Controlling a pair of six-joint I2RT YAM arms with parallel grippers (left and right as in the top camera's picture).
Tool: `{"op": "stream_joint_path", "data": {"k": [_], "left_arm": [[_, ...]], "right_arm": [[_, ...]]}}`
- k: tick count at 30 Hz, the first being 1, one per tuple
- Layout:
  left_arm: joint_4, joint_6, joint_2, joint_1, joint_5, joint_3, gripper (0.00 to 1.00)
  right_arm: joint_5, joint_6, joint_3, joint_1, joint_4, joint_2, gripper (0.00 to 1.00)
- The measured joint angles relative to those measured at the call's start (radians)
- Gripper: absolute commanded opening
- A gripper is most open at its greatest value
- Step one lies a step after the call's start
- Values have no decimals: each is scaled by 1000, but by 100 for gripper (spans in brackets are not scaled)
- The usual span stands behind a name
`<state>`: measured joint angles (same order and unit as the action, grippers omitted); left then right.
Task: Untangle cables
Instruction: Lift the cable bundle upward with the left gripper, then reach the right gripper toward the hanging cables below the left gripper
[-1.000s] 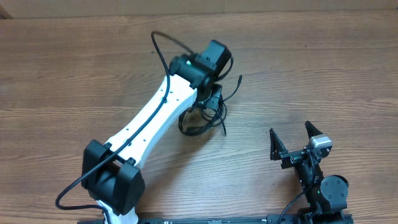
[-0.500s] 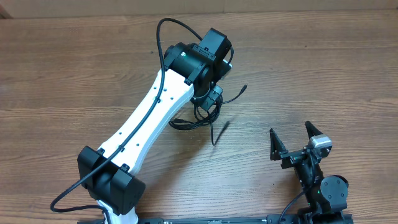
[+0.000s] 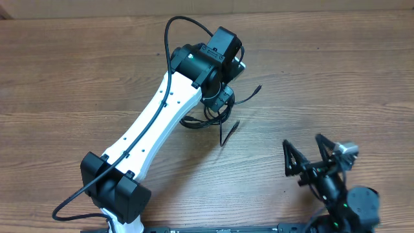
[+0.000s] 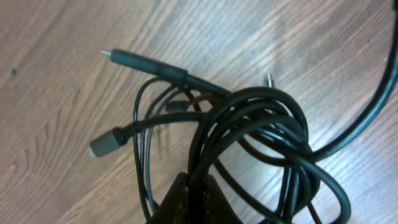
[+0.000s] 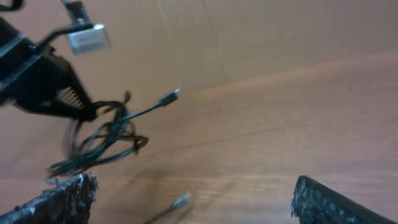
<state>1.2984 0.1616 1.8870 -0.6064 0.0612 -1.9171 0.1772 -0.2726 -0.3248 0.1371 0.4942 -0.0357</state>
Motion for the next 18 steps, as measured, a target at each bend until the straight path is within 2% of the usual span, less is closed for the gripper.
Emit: {"op": "stream_joint_path", "data": {"k": [3, 6, 10, 13, 18], "left_arm": [[-32, 0, 0, 0, -2, -1, 4], [-47, 0, 0, 0, -18, -1, 4], [-80, 0, 0, 0, -98, -1, 4], [-122, 0, 0, 0, -236, -1, 4], [-166, 0, 0, 0, -413, -1, 4]], "right_arm": [[24, -11, -204, 0, 170, -81, 100], [73, -14, -335, 0, 229, -167, 100], [214, -15, -416, 0, 105, -254, 100], [332, -19, -420, 0, 16, -258, 100], [346, -155, -423, 0, 73, -260, 99]]}}
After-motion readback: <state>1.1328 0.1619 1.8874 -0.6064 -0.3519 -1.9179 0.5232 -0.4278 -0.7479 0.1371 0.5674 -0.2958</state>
